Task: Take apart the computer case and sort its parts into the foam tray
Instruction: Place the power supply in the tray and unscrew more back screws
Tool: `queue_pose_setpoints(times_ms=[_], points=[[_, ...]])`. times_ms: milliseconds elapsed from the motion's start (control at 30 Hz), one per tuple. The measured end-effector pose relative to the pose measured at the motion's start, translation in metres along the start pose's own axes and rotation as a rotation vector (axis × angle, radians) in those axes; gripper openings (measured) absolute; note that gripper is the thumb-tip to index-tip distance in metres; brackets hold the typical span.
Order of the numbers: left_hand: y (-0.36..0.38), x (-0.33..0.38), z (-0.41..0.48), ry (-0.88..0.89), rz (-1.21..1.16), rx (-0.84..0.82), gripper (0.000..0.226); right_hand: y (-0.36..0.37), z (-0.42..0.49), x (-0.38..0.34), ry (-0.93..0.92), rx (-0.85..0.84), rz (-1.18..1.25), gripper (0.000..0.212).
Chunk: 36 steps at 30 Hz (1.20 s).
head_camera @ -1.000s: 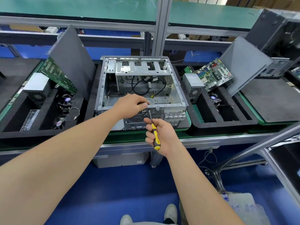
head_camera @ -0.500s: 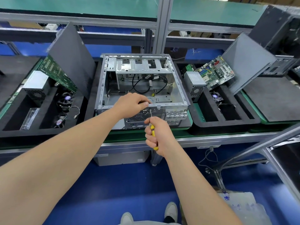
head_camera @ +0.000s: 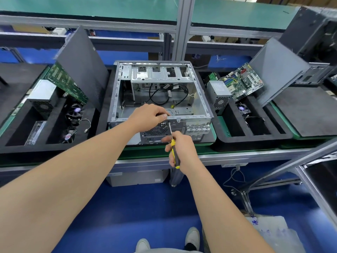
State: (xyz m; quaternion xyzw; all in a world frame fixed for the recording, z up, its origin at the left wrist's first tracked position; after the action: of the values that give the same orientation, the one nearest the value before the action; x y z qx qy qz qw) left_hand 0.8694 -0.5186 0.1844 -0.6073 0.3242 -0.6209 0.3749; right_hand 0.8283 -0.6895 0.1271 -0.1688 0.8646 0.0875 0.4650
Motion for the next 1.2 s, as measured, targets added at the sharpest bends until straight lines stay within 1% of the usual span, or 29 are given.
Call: queue_pose_setpoints(times_ms=[33, 100, 200, 267, 333, 400, 467, 533, 600, 733, 867, 933, 1000, 1100, 1200], points=[[0.0, 0.0, 0.0, -0.001, 0.001, 0.001, 0.027, 0.004, -0.001, 0.002, 0.067, -0.092, 0.133, 0.039], [0.0, -0.001, 0.001, -0.003, 0.005, 0.004, 0.028, 0.008, -0.002, 0.002, 0.105, -0.231, 0.33, 0.034], [0.0, -0.001, 0.001, 0.001, 0.013, 0.007, 0.028, 0.013, -0.005, 0.004, 0.154, -0.384, 0.572, 0.024], [0.0, -0.001, 0.001, 0.005, 0.018, 0.003, 0.028, 0.019, -0.009, 0.01, 0.223, -0.479, 0.735, 0.025], [0.0, -0.002, 0.001, 0.008, 0.021, 0.001, 0.028, 0.023, -0.011, 0.014, 0.257, -0.532, 0.847, 0.027], [0.0, -0.002, 0.001, 0.009, 0.028, -0.005, 0.028, 0.025, -0.011, 0.016, 0.24, -0.536, 0.879, 0.024], [0.001, -0.002, 0.001, 0.011, 0.032, -0.013, 0.028, 0.026, -0.008, 0.017, 0.198, -0.509, 0.854, 0.02], [0.0, -0.002, 0.001, 0.01, 0.03, -0.014, 0.028, 0.026, -0.003, 0.016, 0.129, -0.451, 0.753, 0.021], [0.0, -0.001, 0.001, 0.011, 0.03, -0.014, 0.029, 0.022, 0.001, 0.014, 0.044, -0.344, 0.565, 0.025], [-0.001, 0.001, -0.002, 0.005, -0.002, -0.004, 0.028, 0.007, 0.001, 0.008, -0.137, -0.069, 0.17, 0.025], [-0.002, 0.002, -0.006, -0.012, -0.065, -0.002, 0.028, -0.004, -0.004, -0.003, -0.251, 0.109, -0.047, 0.02], [-0.002, 0.003, -0.007, -0.016, -0.075, -0.003, 0.027, -0.008, -0.006, -0.009, -0.307, 0.176, -0.16, 0.023], [-0.002, 0.004, -0.007, -0.022, -0.072, -0.002, 0.027, -0.011, -0.008, -0.012, -0.342, 0.216, -0.209, 0.026], [0.0, 0.003, -0.009, -0.032, -0.084, -0.004, 0.028, -0.011, -0.008, -0.012, -0.344, 0.231, -0.2, 0.023], [-0.002, 0.003, -0.01, -0.039, -0.224, 0.025, 0.026, -0.012, -0.007, -0.008, -0.307, 0.202, -0.127, 0.016]])
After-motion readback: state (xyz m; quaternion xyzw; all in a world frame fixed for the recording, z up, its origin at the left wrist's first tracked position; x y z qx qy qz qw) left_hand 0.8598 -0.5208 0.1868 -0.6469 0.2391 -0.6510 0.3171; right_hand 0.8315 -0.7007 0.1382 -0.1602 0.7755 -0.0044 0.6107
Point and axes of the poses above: each hand's wrist, its own z-axis towards the middle knuckle, its own y-axis out of the palm, x = y × z, the point moved 7 cm from there along z, towards the middle knuckle, and after that the axes turned 3 degrees about -z, right-handed, at the moved point
